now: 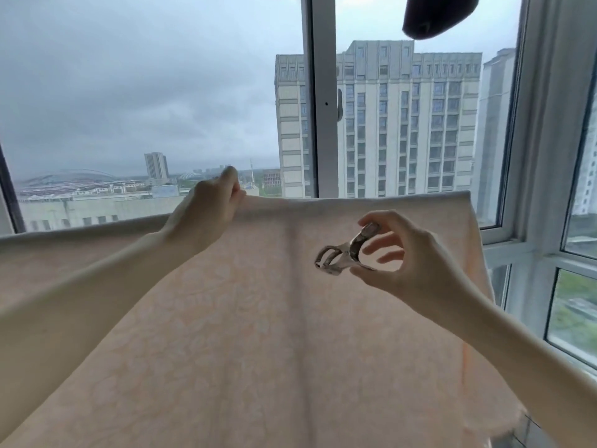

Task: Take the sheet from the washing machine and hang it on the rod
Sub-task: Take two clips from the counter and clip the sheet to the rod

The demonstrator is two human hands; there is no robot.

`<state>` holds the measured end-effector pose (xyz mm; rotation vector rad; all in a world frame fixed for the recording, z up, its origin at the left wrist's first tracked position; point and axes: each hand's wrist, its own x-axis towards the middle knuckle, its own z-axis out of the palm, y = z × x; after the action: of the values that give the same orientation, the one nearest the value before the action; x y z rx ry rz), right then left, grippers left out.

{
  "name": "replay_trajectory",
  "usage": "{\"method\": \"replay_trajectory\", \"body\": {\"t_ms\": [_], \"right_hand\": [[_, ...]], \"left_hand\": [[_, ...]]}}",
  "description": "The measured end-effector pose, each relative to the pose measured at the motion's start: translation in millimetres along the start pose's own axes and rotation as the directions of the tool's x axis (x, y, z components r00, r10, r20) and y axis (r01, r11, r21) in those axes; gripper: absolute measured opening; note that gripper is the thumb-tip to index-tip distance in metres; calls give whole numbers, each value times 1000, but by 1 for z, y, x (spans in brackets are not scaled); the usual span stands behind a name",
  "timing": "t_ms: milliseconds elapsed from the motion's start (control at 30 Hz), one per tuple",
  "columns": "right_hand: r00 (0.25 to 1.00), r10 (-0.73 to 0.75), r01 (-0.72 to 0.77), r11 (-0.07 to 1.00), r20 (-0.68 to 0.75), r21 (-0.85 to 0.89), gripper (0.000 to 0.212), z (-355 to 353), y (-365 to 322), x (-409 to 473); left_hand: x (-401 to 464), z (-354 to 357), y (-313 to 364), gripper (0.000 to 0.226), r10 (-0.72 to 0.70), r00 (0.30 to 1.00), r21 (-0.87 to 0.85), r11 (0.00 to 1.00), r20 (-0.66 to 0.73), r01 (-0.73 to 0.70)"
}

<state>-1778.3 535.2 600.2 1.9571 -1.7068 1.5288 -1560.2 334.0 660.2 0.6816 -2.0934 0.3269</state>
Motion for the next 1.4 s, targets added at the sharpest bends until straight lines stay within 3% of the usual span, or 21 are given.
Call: {"method": "replay_trajectory", "body": {"t_ms": [133, 267, 367, 467, 667, 767, 867, 967, 1067, 1167, 1267, 1400], "right_hand": [[1000, 0, 0, 1000, 6, 29, 59, -8, 7, 16], [1000, -4, 4, 999, 23, 37, 58, -13, 16, 32], [1000, 6, -5, 995, -2, 102, 56, -19, 22, 43], [999, 22, -27, 987, 33, 159, 58, -24, 29, 50], [998, -12, -1, 982, 67, 190, 69, -40, 47, 62], [996, -31, 14, 979, 83, 205, 60, -53, 61, 67], [992, -57, 32, 976, 113, 215, 56, -69, 73, 76], [990, -77, 44, 964, 117, 261, 57, -84, 82, 90], [992, -94, 68, 960, 82, 272, 55, -93, 89, 102], [988, -112, 78, 954, 104, 288, 51, -98, 92, 111], [983, -129, 78, 941, 134, 330, 50, -99, 91, 118], [969, -168, 109, 949, 183, 297, 55, -97, 81, 125]], "left_hand": [[16, 10, 2, 13, -37, 983, -92, 994, 182, 55], [23, 18, 22, 11, 77, 953, -212, 977, 293, -14], [27, 35, 40, 34, 169, 946, -104, 984, 275, -145], [36, 46, 51, 37, 206, 951, -114, 976, 229, -184], [51, 69, 84, 9, 222, 964, -90, 974, 146, -210], [58, 77, 96, 11, 155, 985, -85, 985, 82, -148], [66, 81, 101, 12, 3, 997, -107, 994, 73, 5], [73, 89, 104, 10, -141, 989, -121, 983, -38, 135], [80, 91, 105, 13, -181, 977, -72, 979, 113, 190], [80, 80, 107, 10, -153, 931, -171, 961, 330, 218], [75, 67, 109, 7, -121, 915, -263, 936, 384, 235], [64, 57, 106, 6, -139, 906, -221, 945, 400, 242]]}}
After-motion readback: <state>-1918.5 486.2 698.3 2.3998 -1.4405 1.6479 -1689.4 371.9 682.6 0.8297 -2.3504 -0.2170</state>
